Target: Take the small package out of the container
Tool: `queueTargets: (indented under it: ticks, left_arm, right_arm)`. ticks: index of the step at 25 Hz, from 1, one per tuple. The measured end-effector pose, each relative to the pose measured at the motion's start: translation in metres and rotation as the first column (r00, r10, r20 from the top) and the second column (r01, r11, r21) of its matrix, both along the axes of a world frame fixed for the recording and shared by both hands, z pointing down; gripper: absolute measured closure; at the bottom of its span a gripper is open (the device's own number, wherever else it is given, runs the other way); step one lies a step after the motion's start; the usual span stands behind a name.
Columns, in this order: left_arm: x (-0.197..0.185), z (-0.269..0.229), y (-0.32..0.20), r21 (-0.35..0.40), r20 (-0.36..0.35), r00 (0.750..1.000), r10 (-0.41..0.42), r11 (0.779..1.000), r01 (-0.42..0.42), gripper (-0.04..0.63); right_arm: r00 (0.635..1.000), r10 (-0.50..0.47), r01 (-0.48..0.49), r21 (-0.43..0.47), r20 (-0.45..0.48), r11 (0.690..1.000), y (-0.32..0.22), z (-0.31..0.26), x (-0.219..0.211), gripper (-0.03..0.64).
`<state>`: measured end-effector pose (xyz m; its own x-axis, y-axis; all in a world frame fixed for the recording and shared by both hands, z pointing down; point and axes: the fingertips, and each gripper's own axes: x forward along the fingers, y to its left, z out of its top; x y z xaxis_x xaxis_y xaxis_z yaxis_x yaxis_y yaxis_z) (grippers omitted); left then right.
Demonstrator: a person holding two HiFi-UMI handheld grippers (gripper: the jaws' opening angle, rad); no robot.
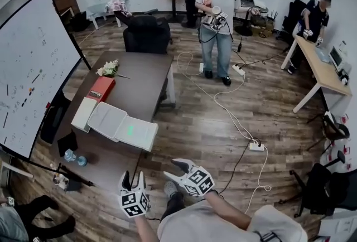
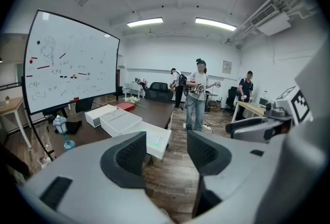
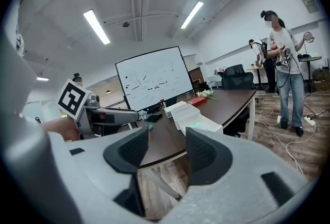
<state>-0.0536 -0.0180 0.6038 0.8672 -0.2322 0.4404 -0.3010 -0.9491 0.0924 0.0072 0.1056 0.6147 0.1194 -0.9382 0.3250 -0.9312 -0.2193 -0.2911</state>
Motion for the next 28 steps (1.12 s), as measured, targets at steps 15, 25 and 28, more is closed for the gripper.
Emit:
queueTargets:
  ticks: [15, 25, 28]
  left_arm:
    - [0.063, -0.017, -0.111, -0.004, -0.022, 1.0, 0.003, 1.0, -0.003, 0.359]
    - [0.08, 0.003, -0.175, -0.047, -0.037, 0.994, -0.101, 0.994, 0.099, 0.359]
    - [0.08, 0.01, -0.185, -0.071, -0.041, 0.988, -0.147, 0.987, 0.144, 0.359]
  right_arm:
    - [0.995, -0.1, 0.1, 0.007, 0.0, 0.995, -0.144, -0.008, 0.059, 0.341]
    - [0.983, -0.185, 0.185, -0.071, 0.012, 0.98, -0.206, 0.025, 0.092, 0.322]
    - [0.977, -0.212, 0.213, -0.1, 0.018, 0.972, -0.217, 0.036, 0.101, 0.313]
